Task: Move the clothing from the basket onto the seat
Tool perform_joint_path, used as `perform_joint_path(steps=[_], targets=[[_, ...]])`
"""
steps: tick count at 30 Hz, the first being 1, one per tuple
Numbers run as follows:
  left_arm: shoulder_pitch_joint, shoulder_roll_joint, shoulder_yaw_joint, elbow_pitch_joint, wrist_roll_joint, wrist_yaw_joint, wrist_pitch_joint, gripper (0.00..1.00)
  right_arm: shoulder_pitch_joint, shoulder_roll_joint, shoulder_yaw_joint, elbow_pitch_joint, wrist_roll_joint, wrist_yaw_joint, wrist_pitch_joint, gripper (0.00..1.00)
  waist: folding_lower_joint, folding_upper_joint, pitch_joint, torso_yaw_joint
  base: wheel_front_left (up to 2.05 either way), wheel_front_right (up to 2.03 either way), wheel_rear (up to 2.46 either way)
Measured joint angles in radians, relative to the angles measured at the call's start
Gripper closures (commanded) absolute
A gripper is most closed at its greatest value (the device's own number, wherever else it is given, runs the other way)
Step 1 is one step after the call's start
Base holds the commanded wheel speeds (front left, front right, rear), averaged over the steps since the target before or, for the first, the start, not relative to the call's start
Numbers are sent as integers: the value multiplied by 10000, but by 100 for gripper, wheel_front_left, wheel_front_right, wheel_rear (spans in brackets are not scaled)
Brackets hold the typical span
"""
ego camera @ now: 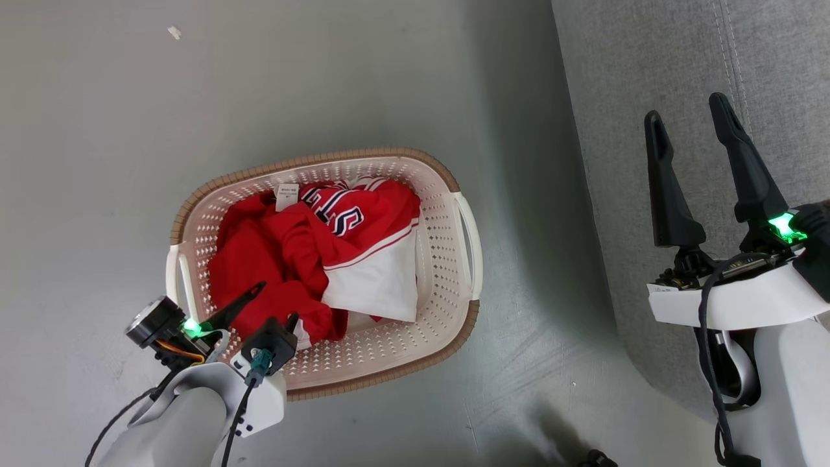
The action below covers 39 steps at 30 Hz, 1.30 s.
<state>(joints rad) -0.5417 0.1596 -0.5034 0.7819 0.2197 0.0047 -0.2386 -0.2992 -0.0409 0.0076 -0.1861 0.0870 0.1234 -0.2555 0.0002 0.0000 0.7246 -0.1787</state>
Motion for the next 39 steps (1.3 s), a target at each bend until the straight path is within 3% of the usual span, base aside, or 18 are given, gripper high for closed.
perform_joint_path(steps=[14, 15, 16, 19, 39], targets=[[-760, 17, 8, 1064, 215, 105, 324, 0, -597, -4, 81, 17, 188, 0, 0, 0, 0, 1, 663, -329, 0, 0, 0], [-805, 19, 8, 1122, 215, 111, 324, 16, -662, -4, 82, 21, 190, 0, 0, 0, 0, 1, 694, -350, 0, 0, 0], [-856, 19, 10, 1160, 219, 140, 326, 41, -727, -4, 84, 27, 190, 0, 0, 0, 0, 0, 721, -370, 0, 0, 0], [-955, -8, -8, 1335, 244, 224, 351, 100, -794, -4, 107, 54, 221, 0, 0, 0, 0, 1, 776, -434, 0, 0, 0], [-1303, -566, 397, 1361, -357, 430, -21, 100, -1188, -8, 71, 339, 263, 0, 0, 0, 0, 0, 527, -252, 0, 0, 0]])
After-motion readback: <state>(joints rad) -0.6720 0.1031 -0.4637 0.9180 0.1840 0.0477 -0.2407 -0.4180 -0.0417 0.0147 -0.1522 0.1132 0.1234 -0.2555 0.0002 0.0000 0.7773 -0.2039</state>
